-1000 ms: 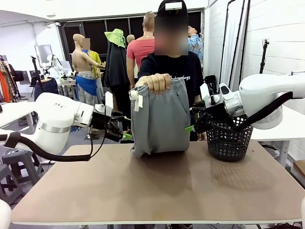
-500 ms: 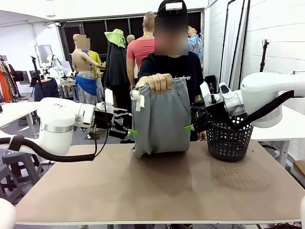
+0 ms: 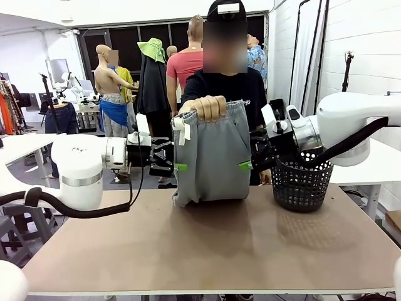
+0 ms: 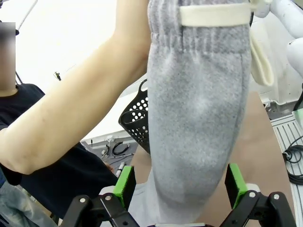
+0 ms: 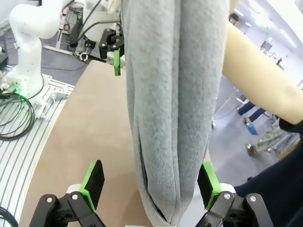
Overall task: Fold the training pants.
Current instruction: Grab both ends of the Training pants handed by a person.
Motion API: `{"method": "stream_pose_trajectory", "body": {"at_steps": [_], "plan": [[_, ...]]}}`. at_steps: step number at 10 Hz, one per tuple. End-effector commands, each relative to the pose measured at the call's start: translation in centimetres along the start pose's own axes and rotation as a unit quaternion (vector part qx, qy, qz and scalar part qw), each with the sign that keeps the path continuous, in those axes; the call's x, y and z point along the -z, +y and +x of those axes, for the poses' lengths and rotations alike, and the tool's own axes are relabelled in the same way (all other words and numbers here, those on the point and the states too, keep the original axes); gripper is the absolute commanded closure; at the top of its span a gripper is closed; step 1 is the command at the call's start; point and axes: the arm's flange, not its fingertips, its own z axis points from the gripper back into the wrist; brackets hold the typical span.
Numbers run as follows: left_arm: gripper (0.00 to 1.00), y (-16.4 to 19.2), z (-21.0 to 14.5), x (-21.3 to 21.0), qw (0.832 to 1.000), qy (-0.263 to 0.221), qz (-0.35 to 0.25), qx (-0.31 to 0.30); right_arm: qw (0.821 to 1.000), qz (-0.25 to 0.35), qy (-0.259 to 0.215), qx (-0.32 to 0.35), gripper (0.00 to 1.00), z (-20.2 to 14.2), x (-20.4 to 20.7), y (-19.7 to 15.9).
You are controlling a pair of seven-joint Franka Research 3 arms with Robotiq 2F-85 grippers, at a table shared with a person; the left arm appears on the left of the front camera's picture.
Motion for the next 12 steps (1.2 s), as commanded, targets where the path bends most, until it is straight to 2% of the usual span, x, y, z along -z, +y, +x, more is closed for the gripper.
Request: {"method": "stream_pose_trajectory", "body": {"at_steps": [1, 6, 9, 12], "plan": [[0.0, 0.3, -0.2, 1.1, 1.0, 0.003, 0.011, -0.005, 1.0, 0.007, -0.027, -0.012, 0.0, 0.3, 0.5, -0.2], [0.0, 1.4, 2.4, 1.6, 0.999, 0.007, 0.001, -0.034, 0.997, 0.028, -0.068, -0.002, 0.0, 1.6, 0.4, -0.7], [0.0, 1.6, 2.1, 1.6, 0.997, -0.024, -0.015, -0.068, 0.992, 0.046, -0.117, 0.015, 0.0, 2.5, 0.3, -1.1], [0.0, 0.9, 3.2, 2.5, 0.995, -0.045, -0.04, -0.079, 0.99, 0.044, -0.128, 0.027, 0.0, 2.5, 0.9, -1.3]]}}
